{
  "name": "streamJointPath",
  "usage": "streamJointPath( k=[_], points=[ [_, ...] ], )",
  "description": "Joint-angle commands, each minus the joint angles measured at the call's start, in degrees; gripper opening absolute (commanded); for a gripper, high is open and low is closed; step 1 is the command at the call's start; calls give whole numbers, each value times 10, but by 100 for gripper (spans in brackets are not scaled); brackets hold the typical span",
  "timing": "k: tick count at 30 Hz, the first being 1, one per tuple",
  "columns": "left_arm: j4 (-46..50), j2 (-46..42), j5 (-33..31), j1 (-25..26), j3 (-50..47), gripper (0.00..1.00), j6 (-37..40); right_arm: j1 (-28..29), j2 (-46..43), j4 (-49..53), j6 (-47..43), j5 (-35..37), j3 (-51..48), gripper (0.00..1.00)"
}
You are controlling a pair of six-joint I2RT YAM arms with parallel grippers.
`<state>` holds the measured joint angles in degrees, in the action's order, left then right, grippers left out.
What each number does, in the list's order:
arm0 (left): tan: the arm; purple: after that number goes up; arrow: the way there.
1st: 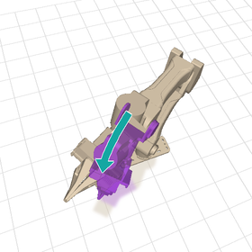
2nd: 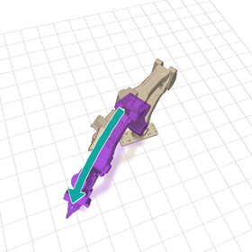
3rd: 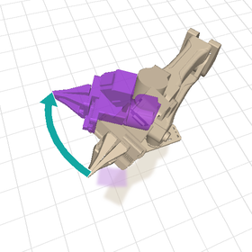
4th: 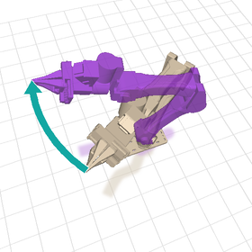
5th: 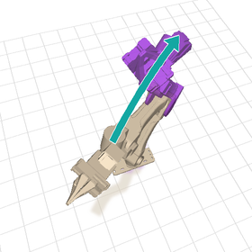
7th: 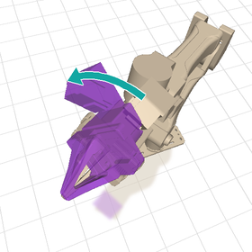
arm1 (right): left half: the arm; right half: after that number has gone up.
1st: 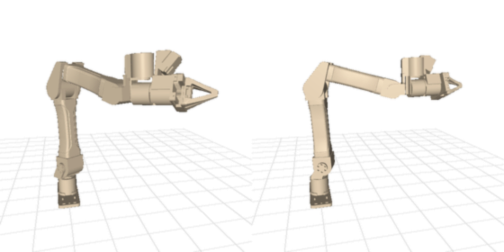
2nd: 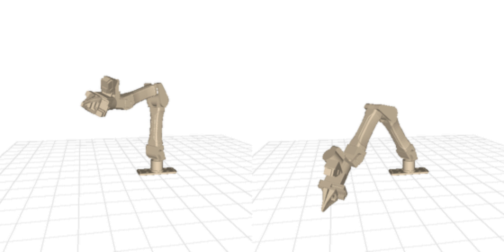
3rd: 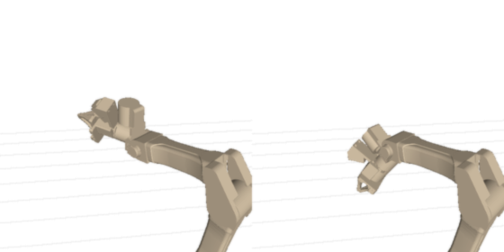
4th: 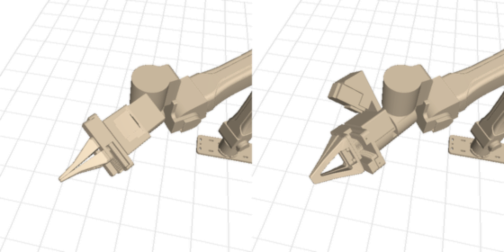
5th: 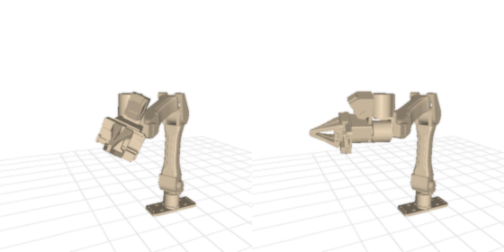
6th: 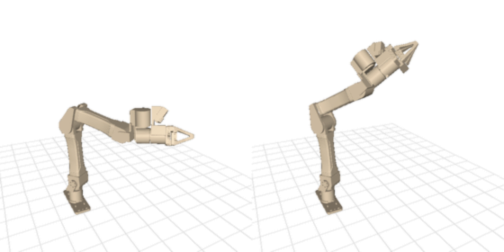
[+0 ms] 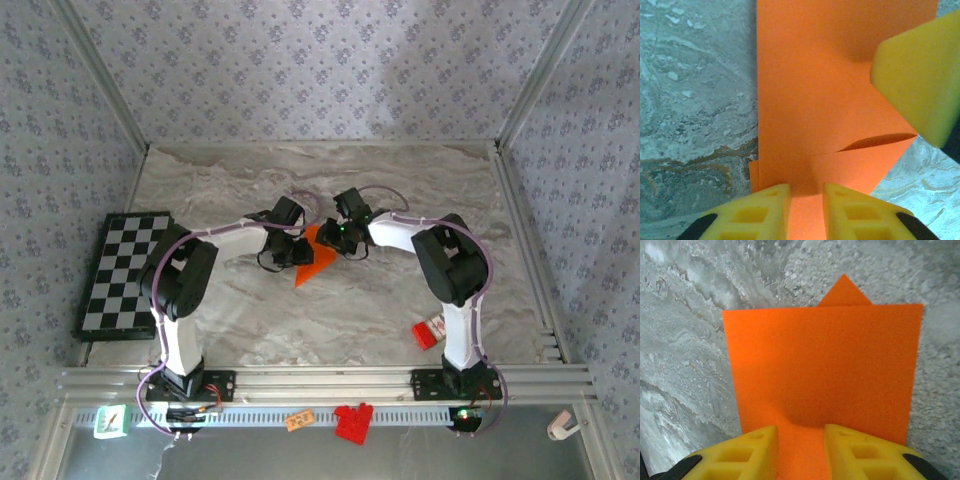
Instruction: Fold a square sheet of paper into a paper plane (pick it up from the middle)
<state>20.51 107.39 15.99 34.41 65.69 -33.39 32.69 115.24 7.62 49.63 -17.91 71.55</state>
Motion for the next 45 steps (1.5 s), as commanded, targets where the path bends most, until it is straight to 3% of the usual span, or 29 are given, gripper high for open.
streamJointPath(
  k=[1,9,18,27,33,45],
  points=[
    [11,-40,19,0,-13,28,7,8,0,70,28,38,-14,33],
    [-53,-117,69,9,-88,36,-84,27,-63,77,120,100,-99,35],
    [-138,-156,93,19,-154,24,-181,32,-76,75,163,120,-118,36],
    [-161,-192,75,29,-182,21,-201,32,-65,75,166,111,-112,36],
    [-163,-146,96,34,-165,19,-195,32,-63,79,166,109,-108,36],
    [-121,-94,27,27,-125,17,-156,30,-78,79,152,102,-111,39]
  ],
)
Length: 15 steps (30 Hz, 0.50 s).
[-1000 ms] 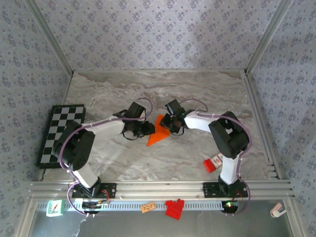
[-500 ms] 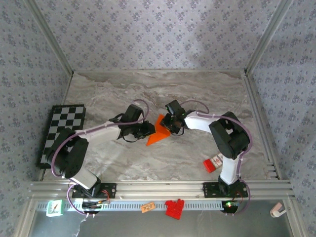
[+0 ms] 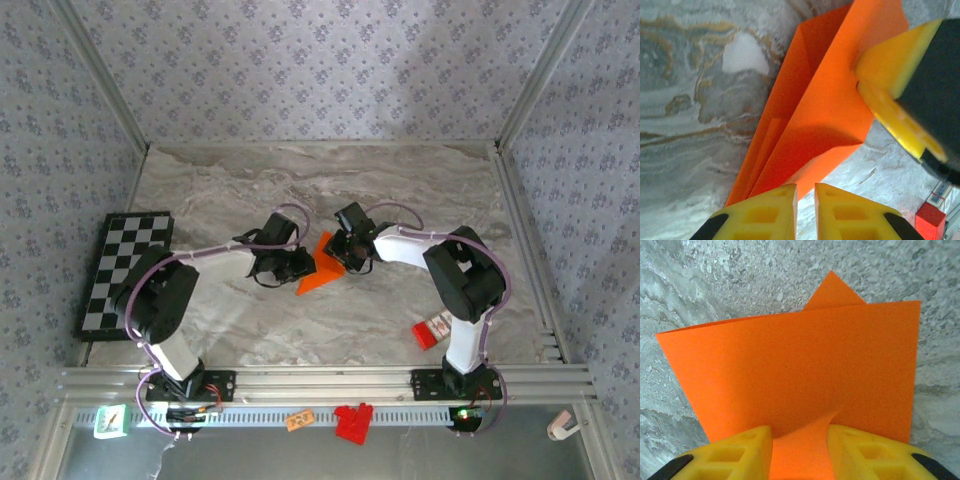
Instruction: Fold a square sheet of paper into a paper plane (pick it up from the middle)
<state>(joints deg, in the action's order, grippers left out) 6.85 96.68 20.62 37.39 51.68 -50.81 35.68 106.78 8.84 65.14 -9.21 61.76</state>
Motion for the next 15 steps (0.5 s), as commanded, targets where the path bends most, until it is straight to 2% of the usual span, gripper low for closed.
streamJointPath(
  k=[1,9,15],
  points=[
    [15,16,-21,-4,14,17,18,0,5,67,-4,13,-13,39],
    [25,44,-27,-5,14,14,14,-5,-26,64,-46,-5,7,41],
    [40,51,-35,-7,12,13,3,-10,-96,53,-92,5,-9,59]
  ],
)
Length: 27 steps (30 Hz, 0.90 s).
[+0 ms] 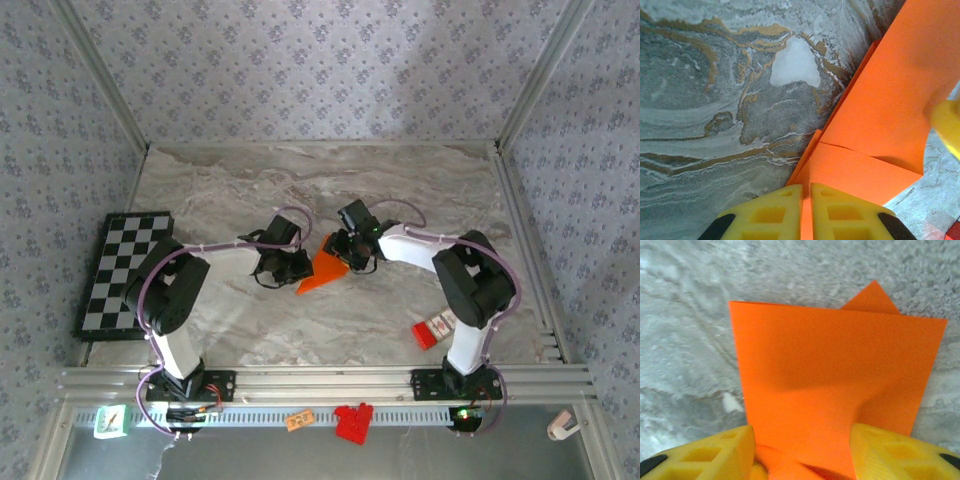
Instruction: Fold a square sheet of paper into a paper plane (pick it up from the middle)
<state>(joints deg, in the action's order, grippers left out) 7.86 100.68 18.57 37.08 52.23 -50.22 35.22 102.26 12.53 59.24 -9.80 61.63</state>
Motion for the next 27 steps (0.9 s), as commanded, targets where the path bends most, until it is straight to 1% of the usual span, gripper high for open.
streamJointPath(
  k=[1,3,7,10,12,17,20,24,27],
  points=[
    [32,12,-15,-4,5,13,-6,-7,-61,14,-35,13,-17,61],
    [34,15,-13,-8,3,13,-11,-11,-83,5,-31,11,-41,63],
    [36,19,-5,-12,0,13,-19,-18,-111,-36,8,-12,-102,64],
    [33,21,2,-14,-4,13,-23,-17,-121,-74,50,-32,-139,61],
    [33,21,4,-15,-4,13,-23,-15,-119,-92,74,-44,-152,58],
    [34,24,7,-16,-3,13,-22,-10,-106,-117,115,-50,-167,49],
    [34,26,9,-16,-3,13,-22,-7,-94,-126,125,-54,-166,46],
    [34,25,13,-17,-1,13,-22,-5,-74,-138,135,-69,-163,44],
    [35,25,13,-17,0,13,-21,-3,-69,-134,140,-67,-163,44]
  ],
)
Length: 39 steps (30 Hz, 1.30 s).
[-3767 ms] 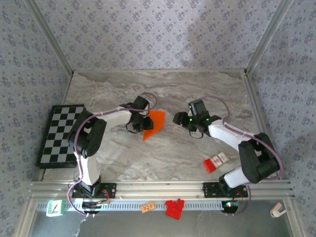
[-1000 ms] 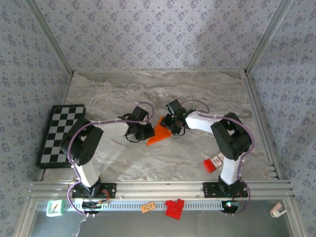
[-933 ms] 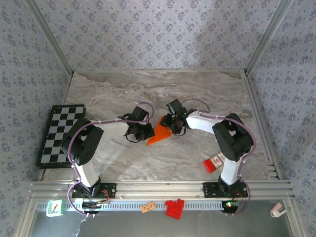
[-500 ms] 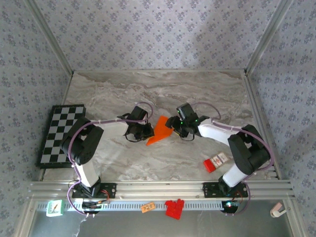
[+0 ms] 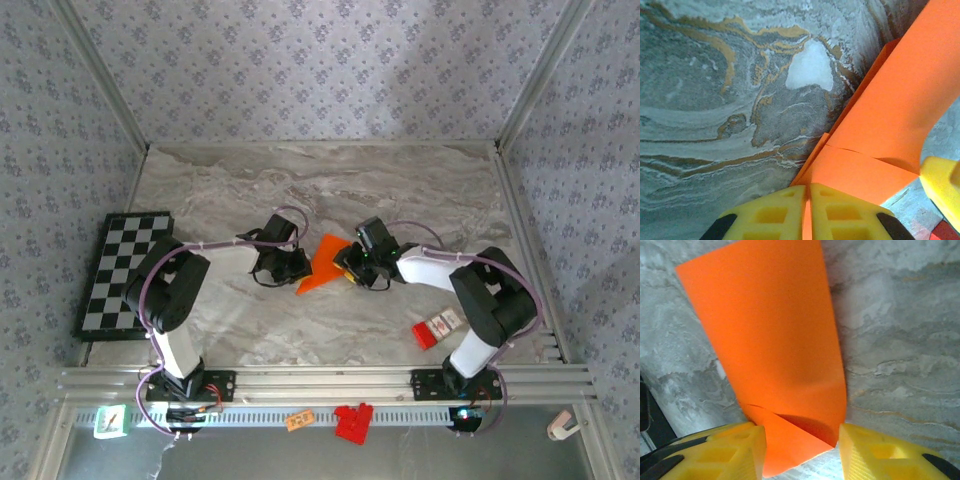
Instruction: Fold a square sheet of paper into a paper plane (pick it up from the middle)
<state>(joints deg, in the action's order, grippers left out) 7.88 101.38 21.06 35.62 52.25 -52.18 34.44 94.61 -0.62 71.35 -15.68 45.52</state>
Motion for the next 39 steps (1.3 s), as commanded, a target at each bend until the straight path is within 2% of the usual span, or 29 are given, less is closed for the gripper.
streamJointPath(
  k=[1,7,16,21,30,39],
  points=[
    [35,18,-12,-3,0,13,-2,6,8,-1,20,-6,-2,44],
    [35,18,-10,-3,0,13,-2,9,12,-2,31,-9,-4,43],
    [39,16,-13,-5,0,13,-1,11,-33,31,31,36,-24,45],
    [40,15,-10,-6,3,13,1,12,-16,2,32,14,-23,44],
    [42,14,-2,-6,6,13,1,14,21,-83,48,-25,-36,38],
    [43,6,2,-10,7,13,2,16,14,-130,56,-23,-53,29]
  ],
)
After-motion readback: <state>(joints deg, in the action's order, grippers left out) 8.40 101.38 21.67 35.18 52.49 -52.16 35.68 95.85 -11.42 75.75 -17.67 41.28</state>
